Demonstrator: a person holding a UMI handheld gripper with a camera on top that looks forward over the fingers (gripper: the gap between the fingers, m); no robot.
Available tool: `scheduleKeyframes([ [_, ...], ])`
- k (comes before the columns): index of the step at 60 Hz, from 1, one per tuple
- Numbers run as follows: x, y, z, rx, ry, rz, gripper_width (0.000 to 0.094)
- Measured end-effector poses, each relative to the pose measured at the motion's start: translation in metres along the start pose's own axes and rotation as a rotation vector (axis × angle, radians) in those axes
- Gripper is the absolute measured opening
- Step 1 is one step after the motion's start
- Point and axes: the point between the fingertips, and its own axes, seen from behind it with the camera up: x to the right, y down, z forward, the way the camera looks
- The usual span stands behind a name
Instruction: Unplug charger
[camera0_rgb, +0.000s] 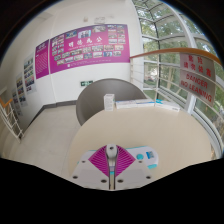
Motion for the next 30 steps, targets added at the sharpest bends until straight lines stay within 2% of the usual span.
scheduleKeyframes([
  [25,-0.002,-0.003,-0.004,0.012,-0.017,0.028,0.0039],
  [26,-0.004,-0.021,-0.013,0.069,-0.018,0.030,0.0039],
  [28,-0.010,-0.071,-0.030,0.252,-0.029,-0.014,0.0039],
  [30,-0.023,-0.137,-0.053,0.371,-0.033,-0.096,0.0039],
])
